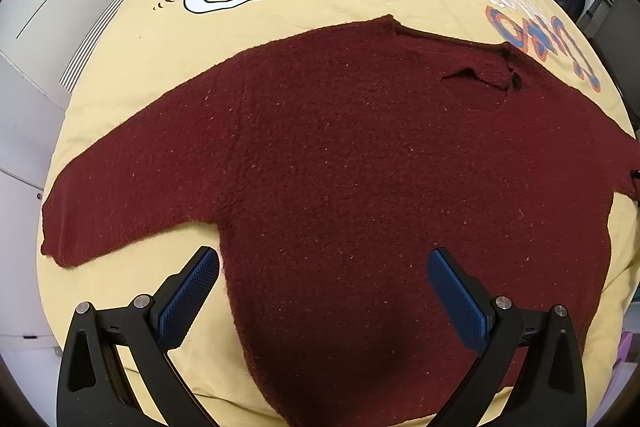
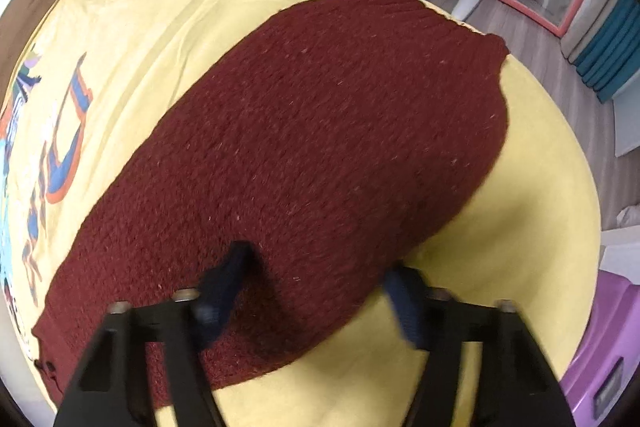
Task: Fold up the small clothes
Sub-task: 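Grasp the cuff of the sweater sleeve with the right tool, then carry the sleeve across the sweater body with the right tool and release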
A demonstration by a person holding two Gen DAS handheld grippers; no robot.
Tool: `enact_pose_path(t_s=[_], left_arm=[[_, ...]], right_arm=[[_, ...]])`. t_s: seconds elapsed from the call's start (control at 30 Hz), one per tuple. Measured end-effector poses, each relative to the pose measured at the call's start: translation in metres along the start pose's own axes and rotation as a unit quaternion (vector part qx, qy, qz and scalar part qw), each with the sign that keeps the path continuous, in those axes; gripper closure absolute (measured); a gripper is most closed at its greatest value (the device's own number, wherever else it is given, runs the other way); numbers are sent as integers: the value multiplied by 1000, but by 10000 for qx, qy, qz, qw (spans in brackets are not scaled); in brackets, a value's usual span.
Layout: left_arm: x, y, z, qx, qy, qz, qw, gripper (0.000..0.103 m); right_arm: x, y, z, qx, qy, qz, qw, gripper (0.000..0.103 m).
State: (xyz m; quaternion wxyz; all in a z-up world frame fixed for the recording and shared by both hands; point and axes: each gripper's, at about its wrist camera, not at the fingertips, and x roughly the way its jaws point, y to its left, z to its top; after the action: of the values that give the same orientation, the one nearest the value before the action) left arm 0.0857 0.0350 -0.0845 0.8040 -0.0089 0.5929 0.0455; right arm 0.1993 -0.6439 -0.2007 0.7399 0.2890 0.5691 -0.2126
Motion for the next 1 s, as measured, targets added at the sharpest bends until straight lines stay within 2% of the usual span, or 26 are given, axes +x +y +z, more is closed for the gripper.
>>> enact_pose_path(t_s=[0.03, 0.07, 0.17, 0.33, 0.43, 0.6, 0.7, 0.8, 1.0], left_arm=[[0, 1, -1, -3, -12, 9, 10000, 1], [-1, 1, -1, -9, -33, 22, 10000, 1], [0, 2, -2, -23, -66, 22, 10000, 1], [-2, 2, -3, -13, -116, 16, 9999, 1], [-3, 4, -3, -40, -154, -3, 9999, 1], [-4, 8, 2, -95, -222, -87, 9997, 1], [-3, 9, 6, -88, -184, -248, 9995, 1], [-3, 9, 10, -36, -264, -175, 9995, 1], [2, 15, 17, -105, -286, -150, 9994, 1]], right_arm=[[-1, -1, 3, -7, 12, 64, 10000, 82], [-3, -1, 7, -34, 22, 162, 9999, 86], [-15, 5, 9, -316, -58, 178, 9993, 90], [-56, 41, -6, -1161, -569, 174, 9915, 91], [-92, 75, -23, -1729, -905, 357, 9801, 91], [-152, 145, -62, -2596, -1345, 848, 9525, 91], [-171, 186, -85, -2952, -1414, 1106, 9384, 91], [-181, 228, -112, -3342, -1391, 1304, 9230, 91], [-174, 298, -171, -3977, -1182, 1586, 8959, 91]])
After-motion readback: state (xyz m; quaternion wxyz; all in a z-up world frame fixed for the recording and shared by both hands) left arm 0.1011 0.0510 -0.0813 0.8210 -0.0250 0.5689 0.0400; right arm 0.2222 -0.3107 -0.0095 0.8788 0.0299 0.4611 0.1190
